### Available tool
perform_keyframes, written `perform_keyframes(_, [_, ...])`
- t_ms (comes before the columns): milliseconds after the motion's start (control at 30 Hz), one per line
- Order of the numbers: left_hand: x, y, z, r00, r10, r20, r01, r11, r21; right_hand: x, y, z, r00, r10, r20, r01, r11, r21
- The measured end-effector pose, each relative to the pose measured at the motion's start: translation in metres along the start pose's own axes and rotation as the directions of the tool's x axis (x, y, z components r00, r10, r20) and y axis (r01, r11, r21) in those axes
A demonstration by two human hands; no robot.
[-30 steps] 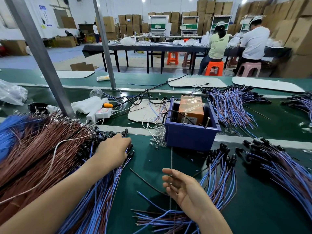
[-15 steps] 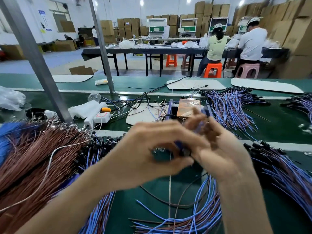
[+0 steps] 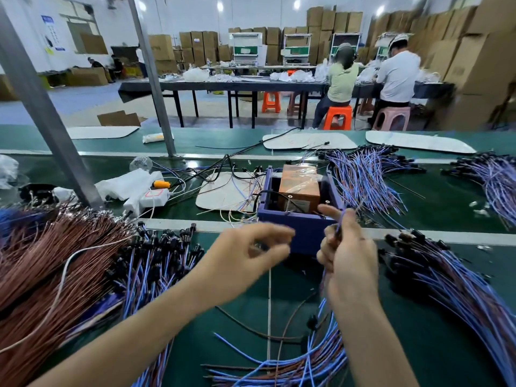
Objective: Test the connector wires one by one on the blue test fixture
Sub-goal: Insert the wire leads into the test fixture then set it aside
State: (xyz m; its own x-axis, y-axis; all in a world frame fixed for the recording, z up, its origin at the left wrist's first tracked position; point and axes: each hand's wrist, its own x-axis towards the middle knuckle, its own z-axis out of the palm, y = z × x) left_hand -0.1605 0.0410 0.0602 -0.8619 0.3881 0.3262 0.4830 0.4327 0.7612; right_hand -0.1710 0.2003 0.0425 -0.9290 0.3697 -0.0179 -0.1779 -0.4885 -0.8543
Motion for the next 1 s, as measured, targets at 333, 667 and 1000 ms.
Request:
perform_keyframes(333, [0.074,0.037,0.026,0.982,-0.190,-0.008,0.161,0.854,-0.495,-0.015,0.022,-0.001,0.952,0.020,0.307,0.125,0.886,-0.446])
perform_keyframes(667, [0.060,0.054,-0.005,0.967,0.080,-0.240,-0.206,0.803,-0.559,0.004,-0.020,-0.033,0.858,-0.237,0.455,0.508,0.269,-0.818])
perform_keyframes(1000, [0.038,0.030,0.005,0.970,0.132,-0.204,-0.236,0.714,-0.659,0.019,0.003,-0.064,0.853,-0.009,0.521,0.520,0.091,-0.850])
